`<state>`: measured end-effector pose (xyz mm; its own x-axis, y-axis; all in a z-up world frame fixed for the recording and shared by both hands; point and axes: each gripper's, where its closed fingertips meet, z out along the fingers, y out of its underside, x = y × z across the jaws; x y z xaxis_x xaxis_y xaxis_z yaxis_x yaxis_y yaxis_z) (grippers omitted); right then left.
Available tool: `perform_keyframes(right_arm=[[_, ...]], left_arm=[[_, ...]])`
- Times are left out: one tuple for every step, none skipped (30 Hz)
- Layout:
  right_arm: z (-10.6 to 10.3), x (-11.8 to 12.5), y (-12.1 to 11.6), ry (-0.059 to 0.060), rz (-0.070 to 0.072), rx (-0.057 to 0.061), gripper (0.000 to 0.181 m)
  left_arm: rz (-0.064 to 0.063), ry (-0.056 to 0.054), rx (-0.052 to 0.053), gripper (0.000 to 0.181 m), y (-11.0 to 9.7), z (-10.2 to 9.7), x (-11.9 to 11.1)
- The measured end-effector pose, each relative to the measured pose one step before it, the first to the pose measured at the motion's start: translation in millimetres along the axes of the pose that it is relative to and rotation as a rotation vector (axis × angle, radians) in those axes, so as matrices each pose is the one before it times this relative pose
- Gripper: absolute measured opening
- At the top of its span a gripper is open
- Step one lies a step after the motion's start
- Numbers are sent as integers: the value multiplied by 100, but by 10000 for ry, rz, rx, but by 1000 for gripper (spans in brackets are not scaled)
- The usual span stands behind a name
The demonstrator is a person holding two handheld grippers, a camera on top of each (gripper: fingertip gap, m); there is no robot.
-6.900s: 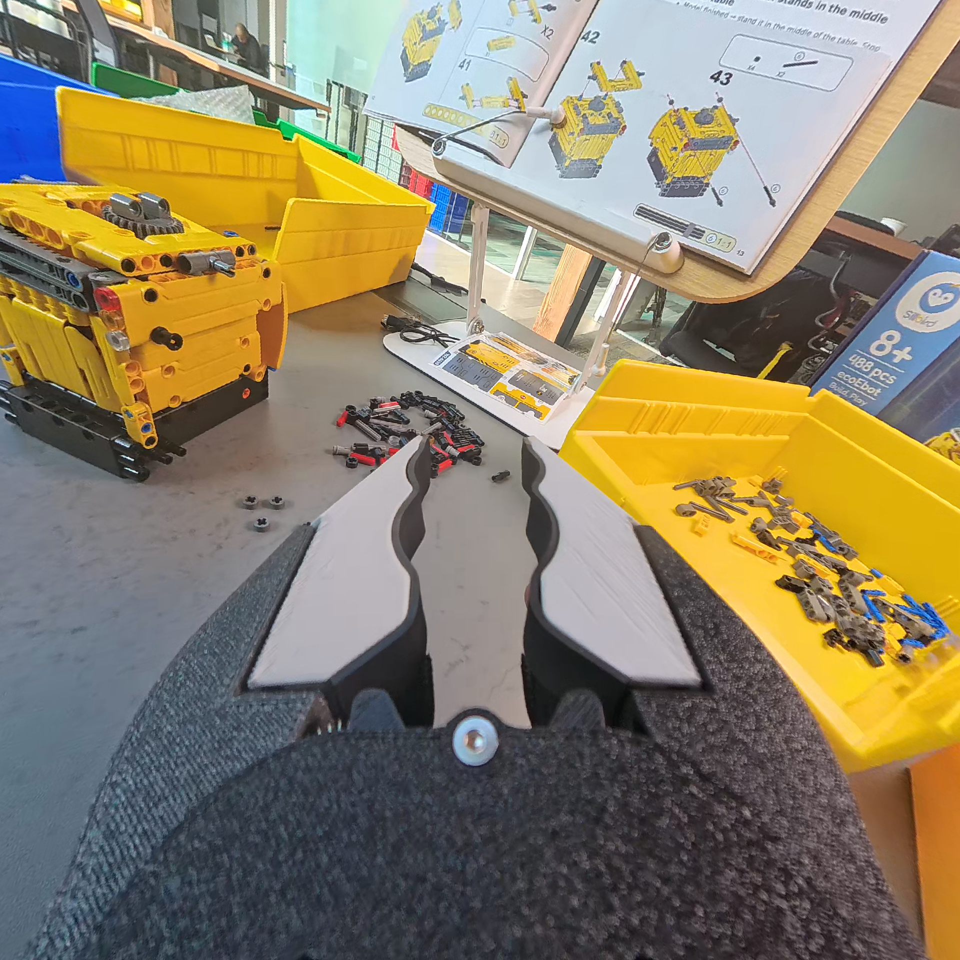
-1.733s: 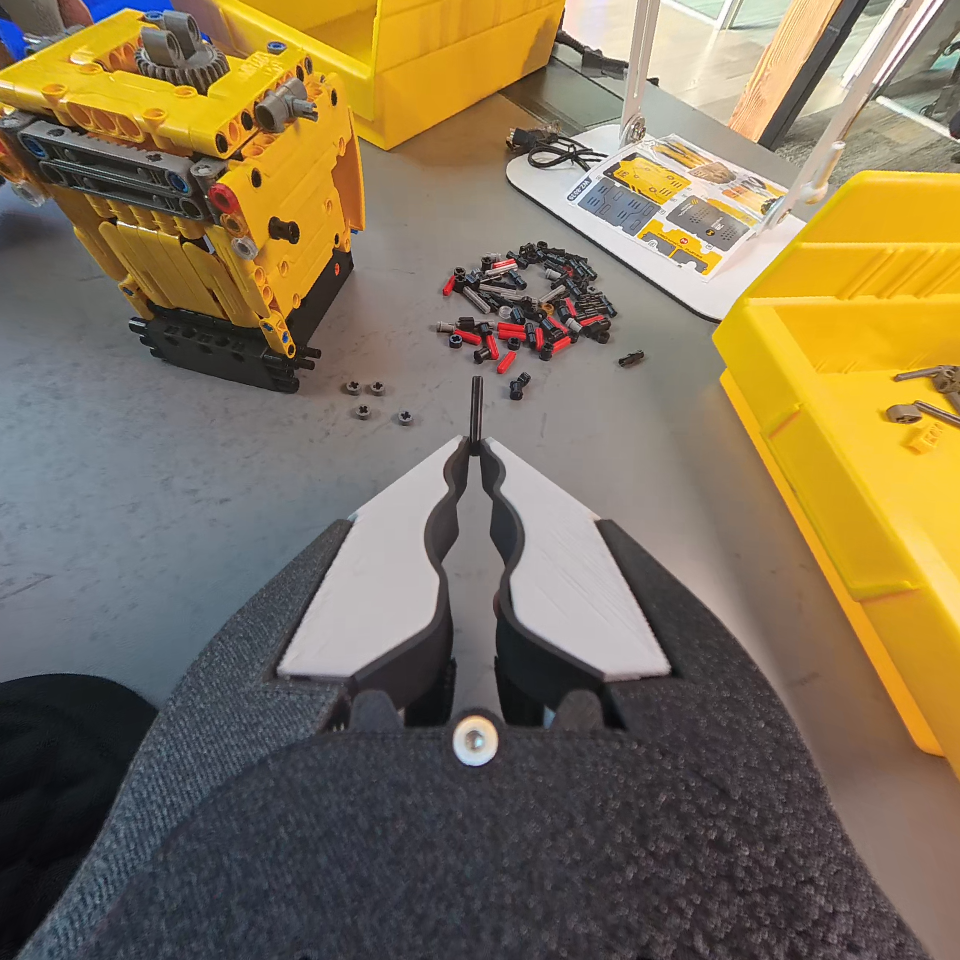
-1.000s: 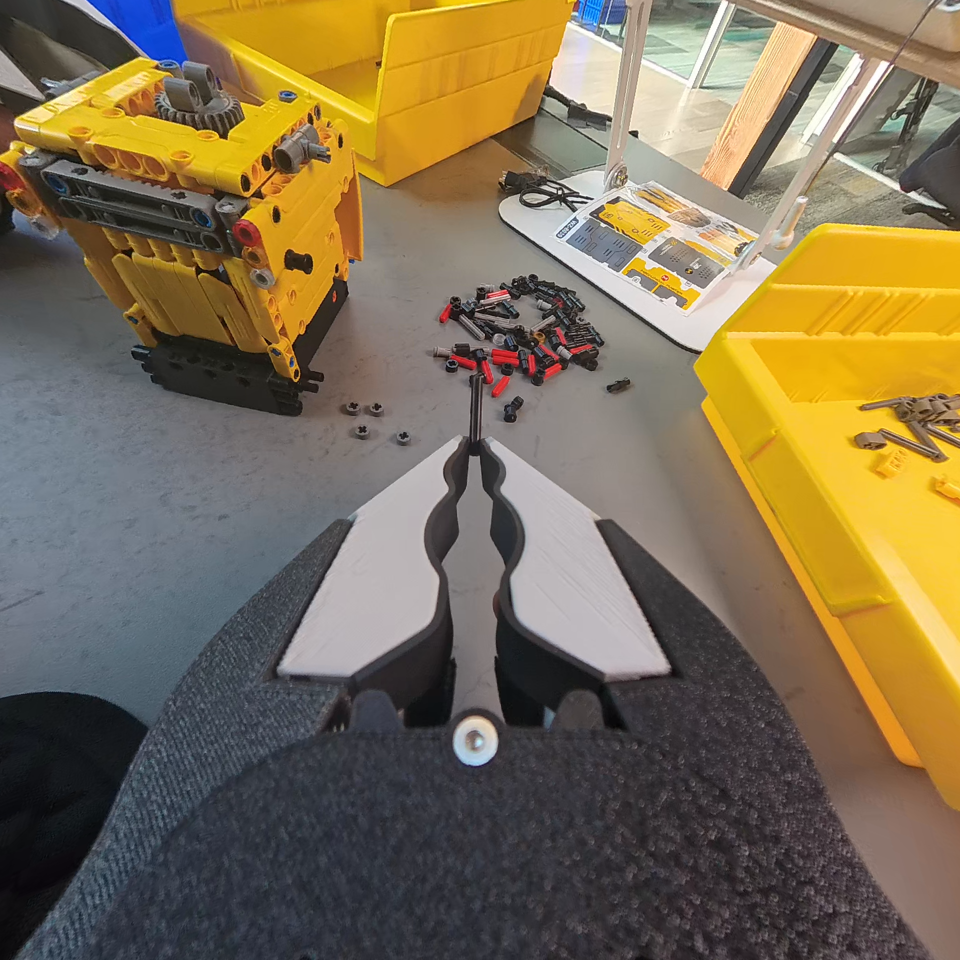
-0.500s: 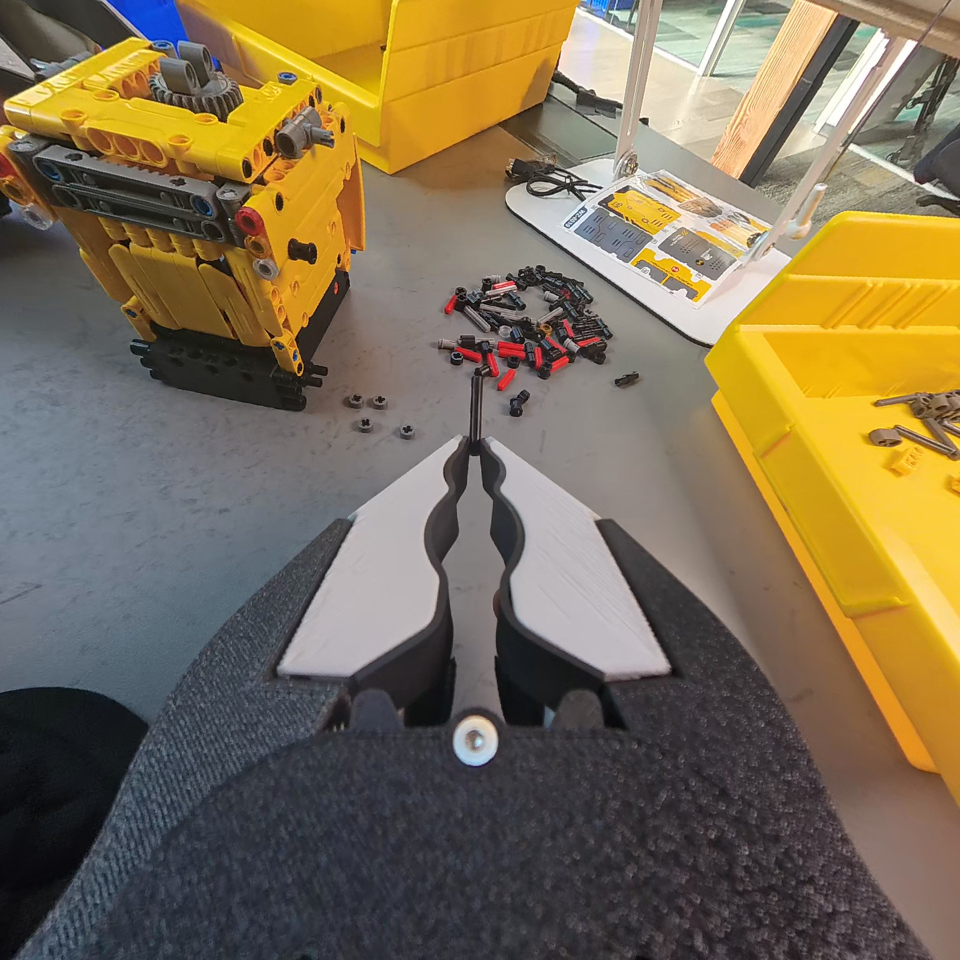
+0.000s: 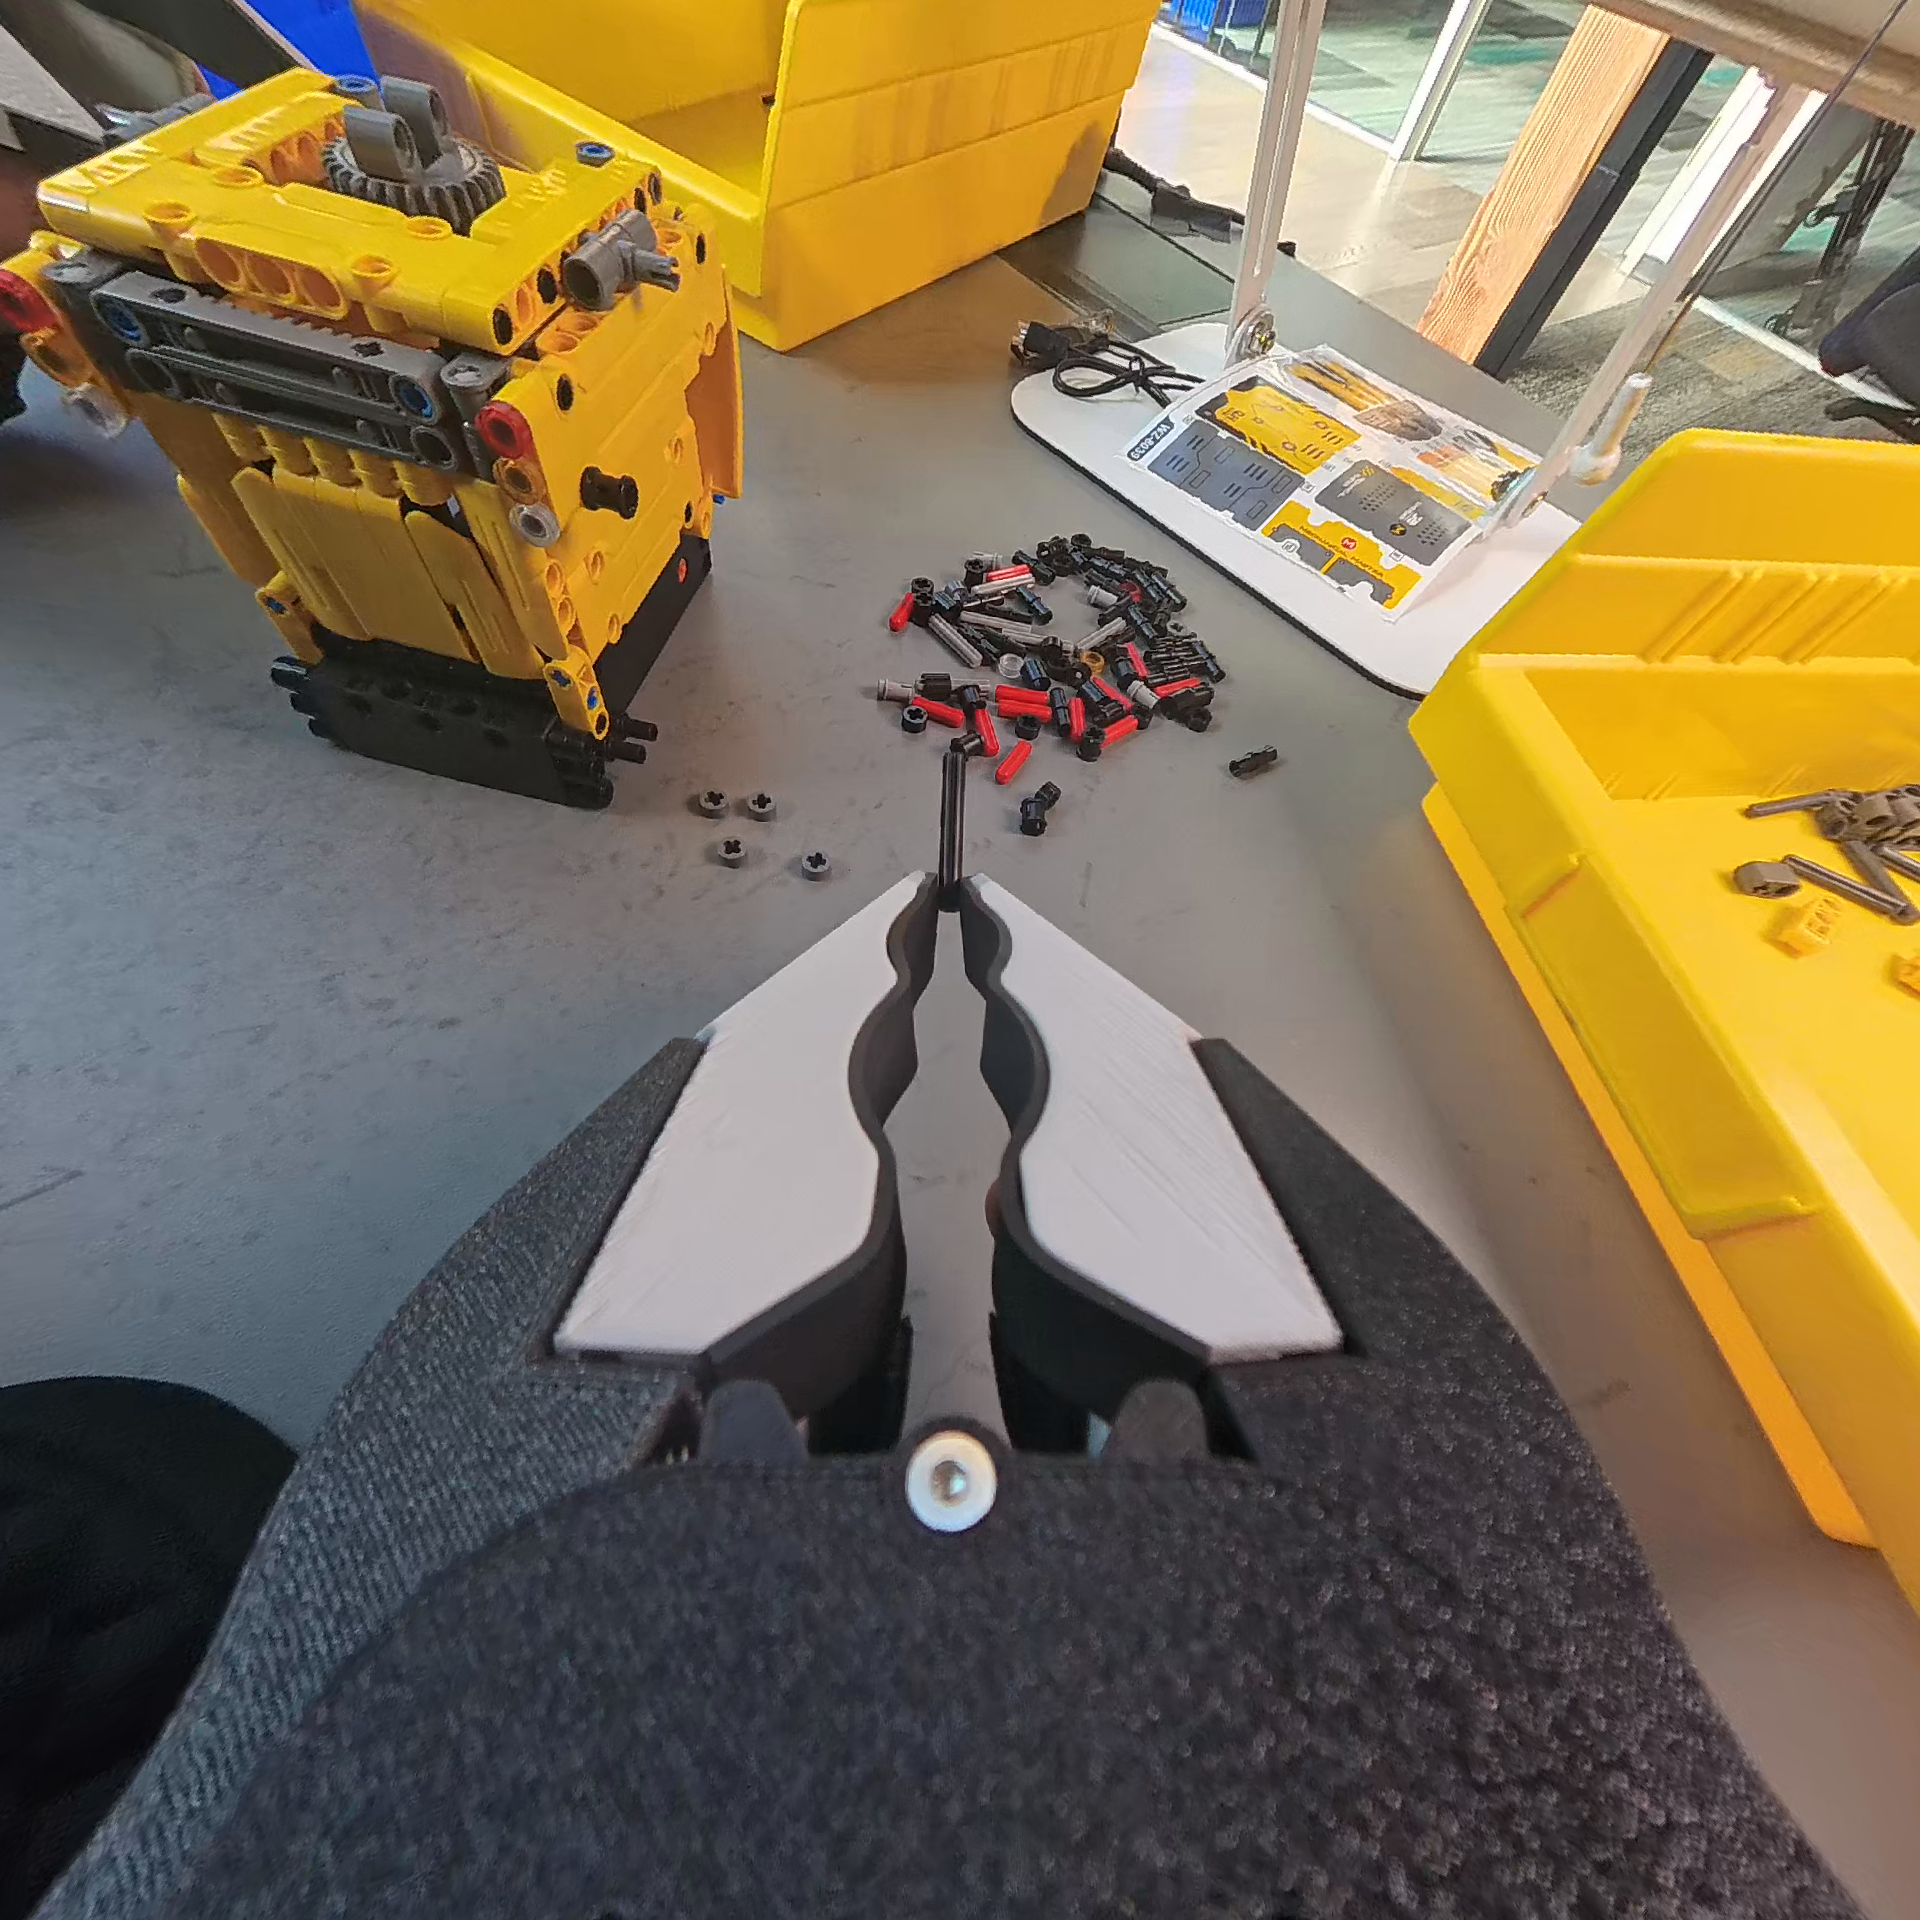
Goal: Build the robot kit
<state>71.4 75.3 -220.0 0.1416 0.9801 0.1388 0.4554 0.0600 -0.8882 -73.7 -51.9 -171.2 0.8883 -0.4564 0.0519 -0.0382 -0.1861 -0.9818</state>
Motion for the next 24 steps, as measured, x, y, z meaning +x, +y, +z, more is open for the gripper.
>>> perform_keyframes(right_arm=[[-5, 14, -3, 9, 0, 6, 3], [-16, 15, -29, 6, 0, 14, 3], [-8, 1, -14, 2, 6, 7, 3], [-10, 29, -19, 12, 3, 14, 3], [-19, 18, -23, 8, -1, 10, 3], [-9, 10, -13, 7, 2, 6, 3], [-5, 7, 1, -1, 5, 3, 3], [11, 8, 13, 2, 3, -6, 3], [14, -4, 16, 4, -6, -3, 3], [12, 1, 24, 2, -5, -7, 3], [11, 7, 9, 5, -3, -3, 3], [7, 13, 4, 7, -6, 3, 3], [0, 5, -1, 3, -1, 1, 3], [-7, 14, 6, 4, 4, -1, 3], [13, 8, 9, 1, 0, -3, 3], [-5, 1, -12, 5, -4, 2, 3], [2, -3, 8, 3, -6, 0, 3], [-1, 4, 2, 1, -4, -2, 3], [1, 6, -7, 8, -6, 5, 3], [-2, -5, -18, 0, -5, 6, 3], [3, 2, -5, 1, 1, 4, 3], [-4, 11, -10, 12, -3, 10, 3], [6, 21, -7, 6, -3, 5, 3], [-5, 23, 1, 9, 1, 3, 3]], left_arm=[[4, -67, 9, 47, -15, -40, -118], [-8, -66, 9, 47, -19, -31, -135], [-16, -67, 7, 46, -13, -50, -144], [-7, -54, 12, 41, -27, -65, -124], [0, -49, 52, 28, -72, -95, -105], [-3, -211, 57, 24, -58, -99, -349], [-40, -297, 18, 27, -23, -100, -547], [-112, -167, -1, 27, 7, -96, -408], [-149, -55, 15, 25, -8, -86, -247], [-115, -6, 25, 22, -26, -61, -133], [-55, 9, 15, 18, -19, -51, -53], [-2, 7, 5, 15, -15, -15, -2], [26, 2, 1, 14, 2, -6, 20], [41, 3, -4, 12, -1, 12, 45], [48, 9, -4, 11, 1, 3, 52], [44, 3, -4, 10, -3, 12, 43], [34, 0, -3, 9, -2, -3, 31], [17, 14, 1, 8, -1, 12, 36], [4, 15, 1, 7, 0, -5, 30], [11, 8, -1, 6, -8, 1, 13], [16, -6, -1, 5, 3, -2, 3], [16, -9, -1, 5, -7, -4, -1], [10, -8, -3, 5, 4, 5, 0], [-8, 0, -8, 5, 11, -6, 5]])
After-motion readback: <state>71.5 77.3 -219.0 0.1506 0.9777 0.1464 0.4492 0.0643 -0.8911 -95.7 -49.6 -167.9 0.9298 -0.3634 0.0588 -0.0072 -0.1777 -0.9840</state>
